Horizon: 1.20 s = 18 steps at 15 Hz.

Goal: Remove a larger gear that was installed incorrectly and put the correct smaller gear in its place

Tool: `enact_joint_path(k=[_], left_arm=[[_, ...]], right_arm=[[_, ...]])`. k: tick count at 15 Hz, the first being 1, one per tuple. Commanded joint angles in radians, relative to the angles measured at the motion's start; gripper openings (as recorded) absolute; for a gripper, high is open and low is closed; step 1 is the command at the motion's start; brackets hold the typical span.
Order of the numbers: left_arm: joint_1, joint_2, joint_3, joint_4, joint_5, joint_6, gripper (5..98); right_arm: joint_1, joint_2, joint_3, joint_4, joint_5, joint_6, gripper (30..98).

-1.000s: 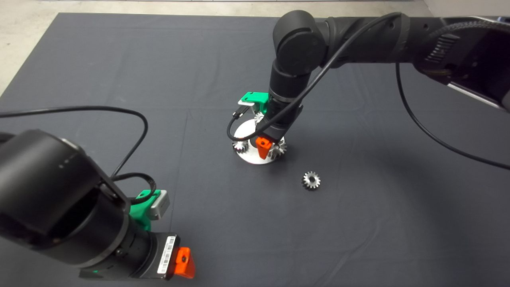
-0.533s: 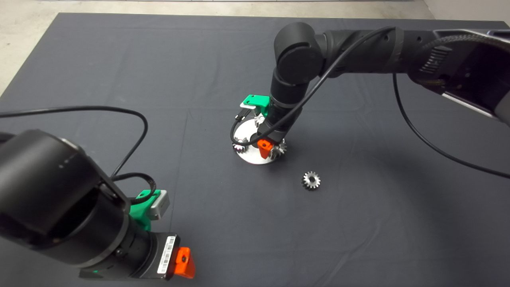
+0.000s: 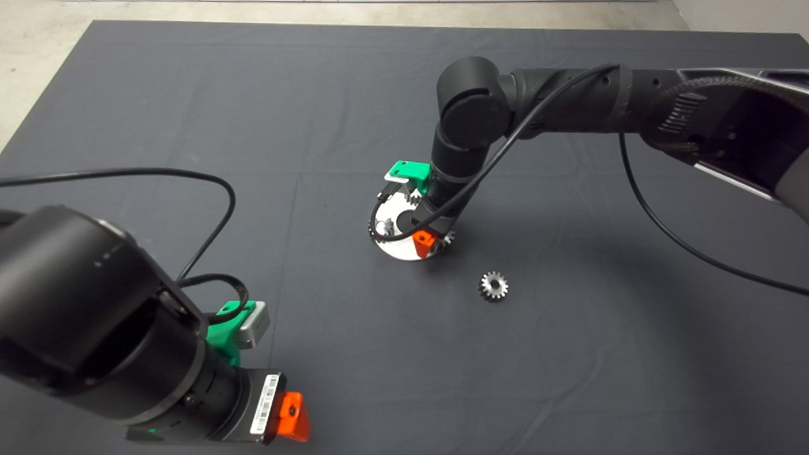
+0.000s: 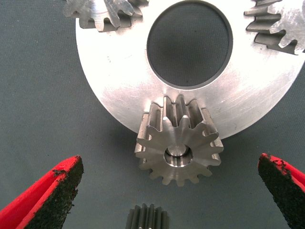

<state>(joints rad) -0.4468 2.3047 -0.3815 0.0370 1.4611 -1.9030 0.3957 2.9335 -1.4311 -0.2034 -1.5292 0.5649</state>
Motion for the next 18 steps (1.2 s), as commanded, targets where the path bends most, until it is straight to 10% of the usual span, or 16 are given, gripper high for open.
enact_joint_path(k=[1, 18], left_arm=[[-0.013, 0.000, 0.020, -0.012, -0.001, -0.005, 98.2], [-0.013, 0.000, 0.021, -0.012, -0.001, -0.010, 98.2]], right_arm=[[0.000, -0.014, -0.004, -0.037, -0.112, -0.015, 96.9], [-0.028, -0.009, -0.023, -0.060, -0.112, -0.014, 90.7]])
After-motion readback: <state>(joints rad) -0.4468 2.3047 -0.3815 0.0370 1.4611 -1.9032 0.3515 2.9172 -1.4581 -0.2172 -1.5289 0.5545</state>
